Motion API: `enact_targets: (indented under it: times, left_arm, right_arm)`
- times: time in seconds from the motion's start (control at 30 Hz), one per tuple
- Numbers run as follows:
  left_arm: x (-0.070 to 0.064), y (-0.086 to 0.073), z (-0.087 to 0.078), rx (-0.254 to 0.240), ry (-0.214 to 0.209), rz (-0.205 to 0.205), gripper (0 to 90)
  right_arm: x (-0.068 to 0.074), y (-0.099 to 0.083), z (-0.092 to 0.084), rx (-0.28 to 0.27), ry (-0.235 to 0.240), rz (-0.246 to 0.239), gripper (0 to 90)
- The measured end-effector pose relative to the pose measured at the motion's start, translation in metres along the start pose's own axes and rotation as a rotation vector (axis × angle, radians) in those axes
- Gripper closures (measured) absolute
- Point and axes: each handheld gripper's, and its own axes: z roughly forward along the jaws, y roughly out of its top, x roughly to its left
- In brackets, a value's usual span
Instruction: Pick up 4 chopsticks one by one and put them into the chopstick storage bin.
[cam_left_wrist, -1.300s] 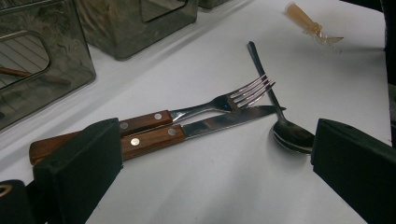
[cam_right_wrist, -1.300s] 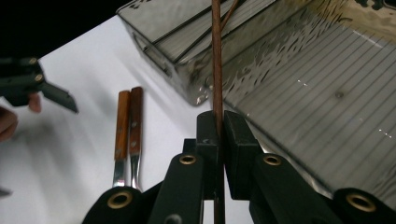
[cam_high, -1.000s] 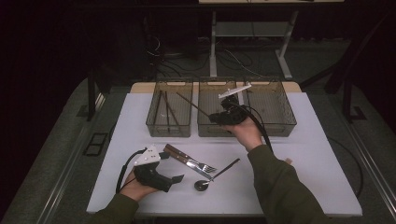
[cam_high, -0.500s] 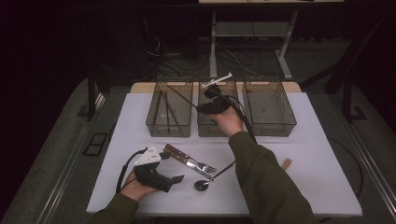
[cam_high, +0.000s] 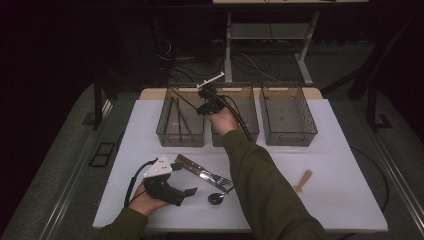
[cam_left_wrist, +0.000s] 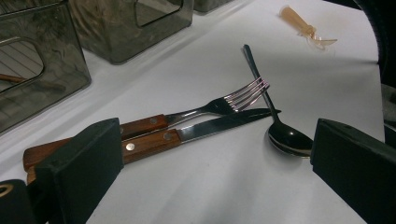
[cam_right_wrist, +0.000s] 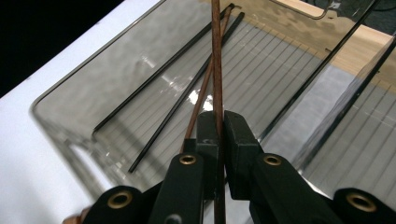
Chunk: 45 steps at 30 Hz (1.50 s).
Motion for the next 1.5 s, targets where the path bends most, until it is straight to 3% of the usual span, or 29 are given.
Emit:
enact_targets:
  times: [0.17, 0.53, 0.57, 0.7, 1.0, 1.23, 1.5]
  left_arm:
    - [0.000, 0.000, 0.000, 0.000, -0.004, -0.002, 1.2]
    - [0.000, 0.001, 0.000, -0.002, -0.010, 0.000, 1.3]
    - [0.000, 0.001, 0.000, -0.005, -0.010, -0.003, 1.3]
    - [0.000, 0.001, -0.001, -0.003, -0.010, 0.003, 1.4]
    - [0.000, 0.001, 0.000, 0.000, -0.009, 0.005, 1.4]
    - [-0.001, 0.001, 0.001, 0.008, -0.008, 0.008, 1.4]
    - [-0.001, 0.001, 0.002, 0.009, -0.004, 0.008, 1.3]
  right_arm:
    - [0.002, 0.011, 0.015, 0.016, -0.024, 0.023, 85.2]
    - [0.011, 0.019, 0.037, 0.048, -0.049, 0.016, 84.5]
    - [0.013, 0.019, 0.038, 0.053, -0.047, 0.015, 83.3]
    - [0.015, 0.019, 0.038, 0.040, -0.018, 0.003, 64.6]
    - [0.011, 0.013, 0.019, 0.000, 0.044, -0.007, 38.8]
    - [0.010, -0.001, -0.003, -0.053, 0.064, -0.075, 22.3]
    - [0.001, -0.022, -0.034, -0.094, 0.094, -0.116, 11.2]
